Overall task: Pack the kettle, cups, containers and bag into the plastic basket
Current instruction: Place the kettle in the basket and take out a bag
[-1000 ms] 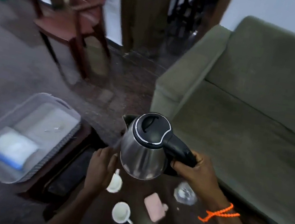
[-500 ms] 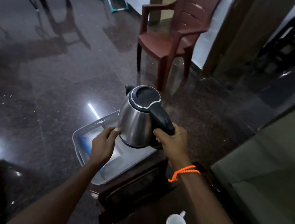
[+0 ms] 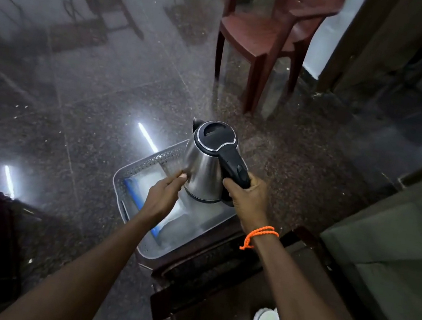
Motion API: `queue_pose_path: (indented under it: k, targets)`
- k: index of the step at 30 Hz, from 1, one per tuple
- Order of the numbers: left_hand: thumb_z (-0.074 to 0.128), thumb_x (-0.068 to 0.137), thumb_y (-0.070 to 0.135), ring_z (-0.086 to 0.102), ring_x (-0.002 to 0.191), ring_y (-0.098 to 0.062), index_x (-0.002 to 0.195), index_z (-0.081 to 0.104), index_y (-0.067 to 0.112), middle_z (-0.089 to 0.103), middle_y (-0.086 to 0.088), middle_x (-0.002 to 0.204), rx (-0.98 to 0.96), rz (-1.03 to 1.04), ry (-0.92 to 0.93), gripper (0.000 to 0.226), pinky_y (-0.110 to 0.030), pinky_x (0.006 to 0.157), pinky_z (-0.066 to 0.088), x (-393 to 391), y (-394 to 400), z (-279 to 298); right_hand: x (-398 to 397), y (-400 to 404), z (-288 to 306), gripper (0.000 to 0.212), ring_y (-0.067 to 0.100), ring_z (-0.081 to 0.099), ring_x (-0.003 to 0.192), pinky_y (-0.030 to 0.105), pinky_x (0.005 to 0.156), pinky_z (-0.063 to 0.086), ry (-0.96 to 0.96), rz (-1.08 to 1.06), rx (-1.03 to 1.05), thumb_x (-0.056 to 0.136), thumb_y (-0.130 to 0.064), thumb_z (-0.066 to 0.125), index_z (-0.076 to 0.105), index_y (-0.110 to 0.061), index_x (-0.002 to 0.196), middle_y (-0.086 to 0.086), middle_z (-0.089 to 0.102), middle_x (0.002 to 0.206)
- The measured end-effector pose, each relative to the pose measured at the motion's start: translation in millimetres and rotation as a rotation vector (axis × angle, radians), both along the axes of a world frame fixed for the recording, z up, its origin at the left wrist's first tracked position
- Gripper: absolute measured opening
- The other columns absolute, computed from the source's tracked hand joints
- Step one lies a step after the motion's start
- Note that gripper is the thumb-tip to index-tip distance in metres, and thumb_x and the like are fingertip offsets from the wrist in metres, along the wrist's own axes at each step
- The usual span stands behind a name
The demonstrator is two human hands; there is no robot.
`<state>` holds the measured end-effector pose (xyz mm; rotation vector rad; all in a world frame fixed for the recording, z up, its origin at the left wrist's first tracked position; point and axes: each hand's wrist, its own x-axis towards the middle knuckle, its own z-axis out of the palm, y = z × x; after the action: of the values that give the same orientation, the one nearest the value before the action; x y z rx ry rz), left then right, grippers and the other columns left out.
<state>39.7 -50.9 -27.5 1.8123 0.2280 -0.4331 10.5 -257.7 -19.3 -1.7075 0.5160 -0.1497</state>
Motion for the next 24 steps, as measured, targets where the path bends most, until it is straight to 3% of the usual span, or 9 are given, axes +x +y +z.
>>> queue_pose_path:
  k: [3,5,8,10,13,16,20,22,24]
  targets:
    - [0.055,0.096,0.042,0.06,0.126,-0.02,0.133,0.067,0.027,0.07,0.002,0.132,0.128,0.029,-0.041,0.041,-0.043,0.112,0.045,-5,-1,-12,-5,0,-18,0.037,0.015,0.044,0.056,0.054,0.055,0.051,0.045,0.025,-0.119,0.065,-0.045,0.076,0.059,-0.013,0.071,-0.004,0.044,0.055]
    - [0.056,0.097,0.032,0.057,0.128,-0.029,0.136,0.063,0.012,0.065,-0.012,0.136,0.4,0.077,-0.086,0.044,-0.042,0.11,0.042,-12,3,-22,-8,1,-21,0.041,0.015,0.048,0.057,0.057,0.058,0.054,0.052,0.036,-0.134,0.065,-0.054,0.079,0.063,-0.017,0.073,-0.007,0.048,0.055]
    - [0.061,0.091,0.023,0.047,0.124,-0.046,0.135,0.051,-0.005,0.051,-0.032,0.136,0.81,0.085,-0.054,0.053,-0.048,0.107,0.035,-25,13,-32,-14,1,-15,0.049,0.012,0.061,0.065,0.052,0.068,0.058,0.043,0.091,-0.113,0.059,-0.063,0.087,0.069,-0.023,0.083,-0.011,0.065,0.067]
    - [0.059,0.092,0.023,0.04,0.125,-0.049,0.139,0.037,-0.008,0.041,-0.035,0.139,0.965,-0.001,0.008,0.061,-0.05,0.109,0.031,-29,16,-35,-27,3,-14,0.057,0.011,0.065,0.077,0.041,0.073,0.059,0.017,0.047,-0.097,0.052,-0.061,0.092,0.065,-0.03,0.091,-0.011,0.069,0.084]
    - [0.06,0.09,0.016,0.04,0.13,-0.051,0.151,0.015,-0.011,0.034,-0.04,0.144,0.896,0.08,0.053,0.081,-0.049,0.114,0.032,-20,11,-36,-59,16,-16,0.064,0.017,0.061,0.084,0.031,0.077,0.054,0.003,-0.184,-0.094,0.051,-0.059,0.093,0.055,-0.031,0.093,-0.002,0.063,0.094]
    - [0.062,0.082,0.003,0.05,0.126,-0.05,0.149,0.019,-0.012,0.044,-0.04,0.139,0.749,0.268,0.094,0.081,-0.048,0.108,0.042,-8,13,-36,-91,44,-19,0.047,0.02,0.053,0.07,0.045,0.071,0.053,0.046,-0.334,-0.19,0.062,-0.052,0.087,0.05,-0.027,0.079,0.0,0.057,0.077]
    - [0.066,0.08,0.006,0.064,0.113,-0.048,0.12,0.054,-0.006,0.065,-0.033,0.12,0.54,0.533,0.108,0.044,-0.046,0.096,0.05,-5,26,-30,-94,88,-7,0.023,0.015,0.055,0.067,0.041,0.067,0.052,-0.069,-0.082,-0.23,0.078,-0.029,0.076,0.054,-0.023,0.074,-0.003,0.057,0.071]
    - [0.07,0.08,0.01,0.07,0.103,-0.037,0.11,0.068,0.003,0.075,-0.021,0.103,0.428,0.555,0.012,0.031,-0.037,0.092,0.052,-12,27,-22,-81,103,3,0.012,0.01,0.06,0.075,0.034,0.072,0.053,-0.151,0.074,-0.263,0.081,-0.018,0.073,0.062,-0.023,0.081,-0.008,0.063,0.081]
    - [0.077,0.078,0.013,0.075,0.083,-0.025,0.091,0.074,0.015,0.077,-0.006,0.081,0.24,0.546,-0.062,0.013,-0.032,0.083,0.055,-21,25,-11,-65,113,13,0.018,0.009,0.062,0.087,0.03,0.08,0.053,-0.182,0.199,-0.26,0.081,-0.015,0.072,0.067,-0.024,0.096,-0.008,0.067,0.095]
